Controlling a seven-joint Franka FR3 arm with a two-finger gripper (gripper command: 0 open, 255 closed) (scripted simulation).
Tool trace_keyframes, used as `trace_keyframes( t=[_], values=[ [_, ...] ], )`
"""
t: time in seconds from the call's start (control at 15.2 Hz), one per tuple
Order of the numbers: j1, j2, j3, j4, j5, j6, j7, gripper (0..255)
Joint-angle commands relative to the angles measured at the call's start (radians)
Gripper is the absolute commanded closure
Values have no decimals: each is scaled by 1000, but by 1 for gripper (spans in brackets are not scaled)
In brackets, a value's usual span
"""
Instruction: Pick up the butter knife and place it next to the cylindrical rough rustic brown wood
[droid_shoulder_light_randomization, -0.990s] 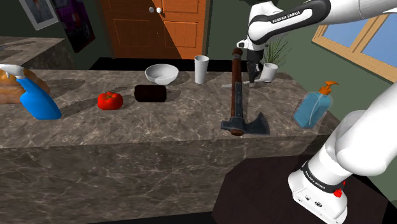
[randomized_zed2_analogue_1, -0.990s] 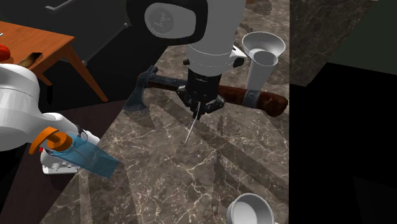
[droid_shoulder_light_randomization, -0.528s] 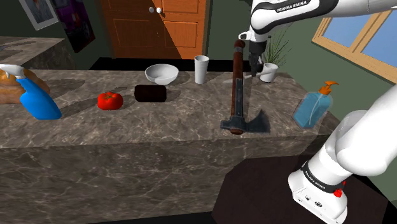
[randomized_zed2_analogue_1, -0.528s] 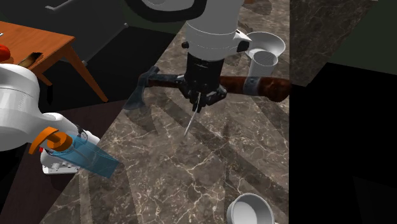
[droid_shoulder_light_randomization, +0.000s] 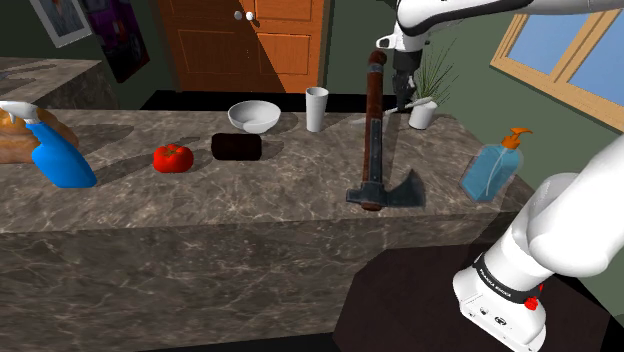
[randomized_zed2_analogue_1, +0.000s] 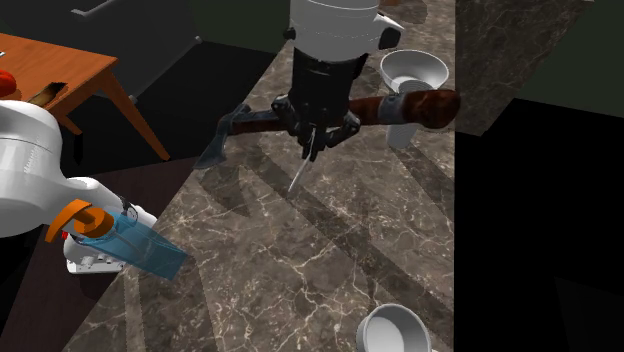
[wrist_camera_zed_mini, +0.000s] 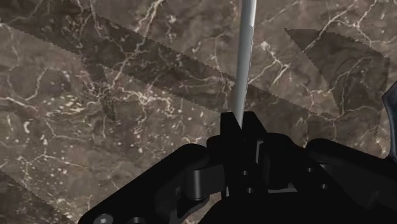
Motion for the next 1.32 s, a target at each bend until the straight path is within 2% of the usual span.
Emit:
trace_keyframes(
  t=[0.0, 0.66, 1.25],
  values=[
    [17, 11, 19, 18, 11, -11, 31, 255],
    [120, 146, 129, 171, 82, -50, 222, 255],
    [204, 339, 205, 424, 131, -118, 373, 255]
  ],
)
